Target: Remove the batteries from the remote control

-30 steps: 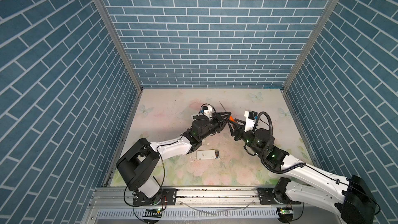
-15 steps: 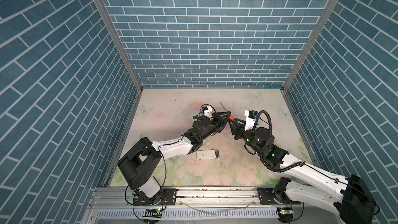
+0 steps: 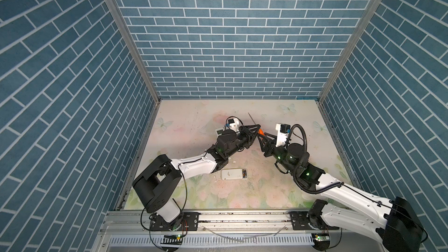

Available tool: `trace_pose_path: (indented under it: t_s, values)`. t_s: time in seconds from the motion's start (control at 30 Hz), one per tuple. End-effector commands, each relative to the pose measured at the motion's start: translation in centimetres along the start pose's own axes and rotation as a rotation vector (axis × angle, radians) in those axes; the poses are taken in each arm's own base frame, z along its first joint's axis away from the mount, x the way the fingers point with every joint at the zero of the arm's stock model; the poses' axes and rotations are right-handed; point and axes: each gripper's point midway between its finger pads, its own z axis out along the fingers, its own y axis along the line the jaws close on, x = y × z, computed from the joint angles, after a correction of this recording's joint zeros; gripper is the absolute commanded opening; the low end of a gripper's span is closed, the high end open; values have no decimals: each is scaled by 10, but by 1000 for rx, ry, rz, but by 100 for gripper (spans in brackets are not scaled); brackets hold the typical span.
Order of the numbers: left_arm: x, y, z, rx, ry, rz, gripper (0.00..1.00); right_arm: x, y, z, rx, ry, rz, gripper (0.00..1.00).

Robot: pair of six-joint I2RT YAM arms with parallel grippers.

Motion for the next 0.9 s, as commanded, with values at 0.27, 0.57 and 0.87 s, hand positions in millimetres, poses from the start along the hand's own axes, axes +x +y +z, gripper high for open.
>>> trace_pose_path:
  t_s: [0.27, 0.57, 0.87]
  values:
    - [1, -33, -1, 96, 17, 20, 0, -15, 2, -7, -11, -60, 32, 47]
    - [5, -38, 0, 102, 29, 27, 0, -14, 1, -1, 2, -53, 25, 44]
    - [14, -32, -2, 91, 50, 22, 0, -18, 5, 8, -1, -62, 21, 32]
